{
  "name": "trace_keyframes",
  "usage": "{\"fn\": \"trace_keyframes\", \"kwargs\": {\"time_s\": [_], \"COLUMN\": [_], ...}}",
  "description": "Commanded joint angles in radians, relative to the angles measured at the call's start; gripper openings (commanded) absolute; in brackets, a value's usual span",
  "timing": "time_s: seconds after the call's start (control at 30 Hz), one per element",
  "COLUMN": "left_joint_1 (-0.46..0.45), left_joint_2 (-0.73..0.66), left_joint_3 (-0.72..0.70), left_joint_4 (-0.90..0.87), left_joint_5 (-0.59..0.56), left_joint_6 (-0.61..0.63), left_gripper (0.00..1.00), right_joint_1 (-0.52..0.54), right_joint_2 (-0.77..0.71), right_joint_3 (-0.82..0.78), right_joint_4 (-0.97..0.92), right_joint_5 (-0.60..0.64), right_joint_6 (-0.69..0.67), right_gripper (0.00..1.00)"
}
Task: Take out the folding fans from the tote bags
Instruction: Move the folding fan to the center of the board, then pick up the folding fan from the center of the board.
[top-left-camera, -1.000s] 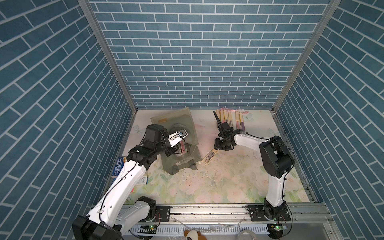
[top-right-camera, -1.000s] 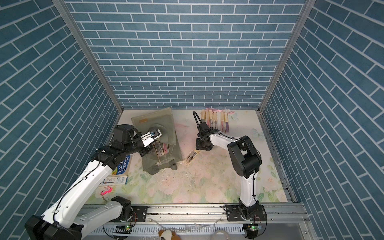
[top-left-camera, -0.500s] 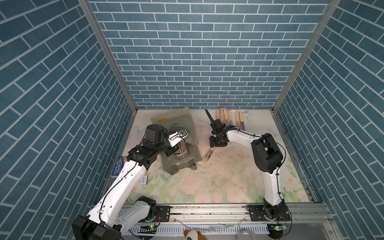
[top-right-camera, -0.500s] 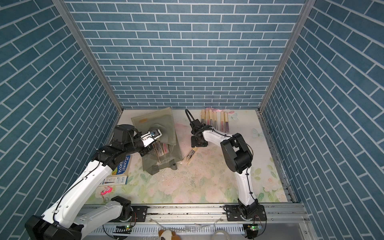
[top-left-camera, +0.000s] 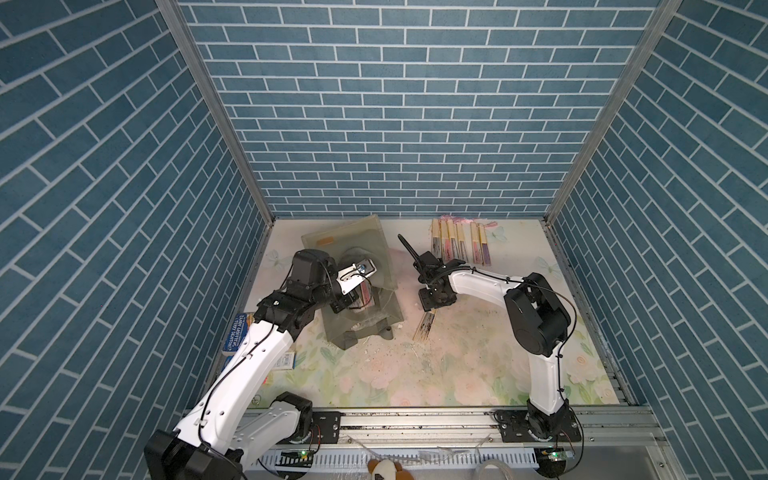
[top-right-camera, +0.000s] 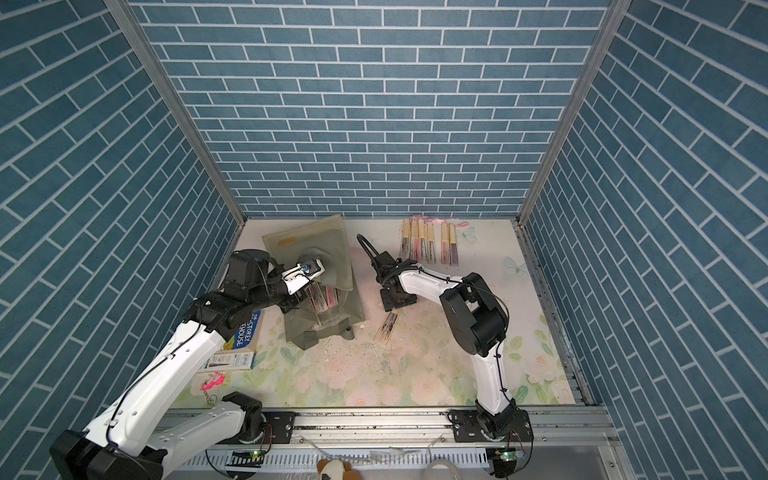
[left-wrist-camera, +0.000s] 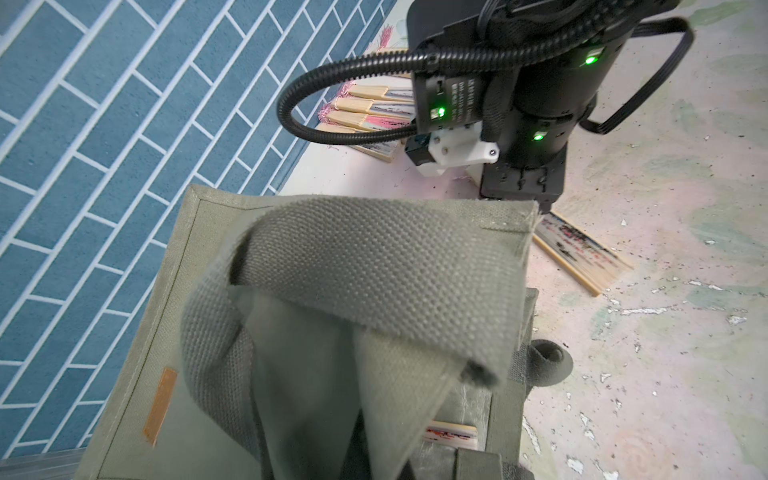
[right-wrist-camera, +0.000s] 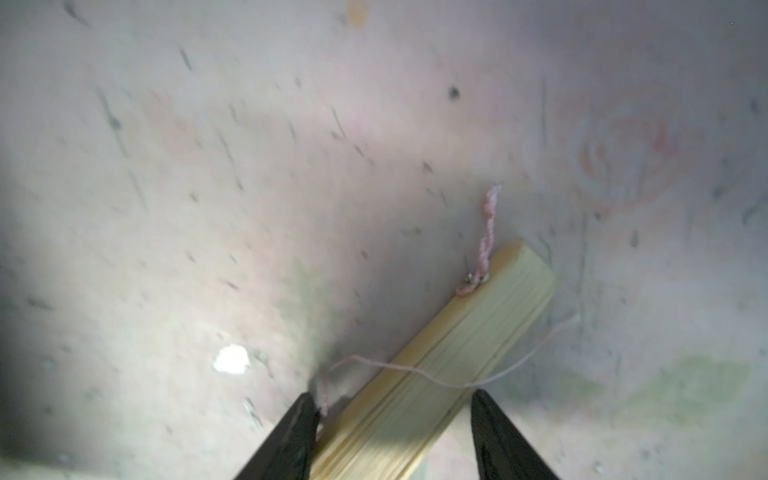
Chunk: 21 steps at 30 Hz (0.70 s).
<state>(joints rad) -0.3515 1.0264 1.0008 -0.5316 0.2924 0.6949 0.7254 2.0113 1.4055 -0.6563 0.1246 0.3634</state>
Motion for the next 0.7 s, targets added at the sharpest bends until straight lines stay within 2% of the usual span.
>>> {"fn": "trace_keyframes", "kwargs": {"time_s": [0.0,0.17,0.33,0.47,0.67], "left_joint_1": [-0.002,-0.004,-0.003,-0.005,-0.005], "left_joint_2": [-0.009,-0.004,0.0,0.0,0.006], "left_joint_3": [-0.008,-0.01,-0.01,-0.011,-0.009], "left_joint_4": [0.022,0.025,0.025,0.024,0.022], "left_joint_5": [-0.009,-0.012,-0.011,-0.011,-0.015], "left_joint_6": [-0.001,-0.002,-0.002,-0.003,-0.005], "left_gripper": [0.0,0.0,0.0,0.0,0.0], "right_joint_1": [-0.019,-0.073,-0.083,-0.083,-0.082], "right_joint_2": [-0.065,-0.139,-0.178,-0.167,-0.241], "right_joint_3": [-0.086,-0.179,-0.229,-0.244,-0.352], "right_joint_4": [-0.089,-0.066,-0.009,-0.006,0.018], "right_joint_5": [0.079,0.095,0.012,-0.004,-0.025], "right_joint_6": [-0.112,-0.118,-0.02,0.076,0.163], "right_gripper": [0.61,0.62,0.63,0.62,0.62]}}
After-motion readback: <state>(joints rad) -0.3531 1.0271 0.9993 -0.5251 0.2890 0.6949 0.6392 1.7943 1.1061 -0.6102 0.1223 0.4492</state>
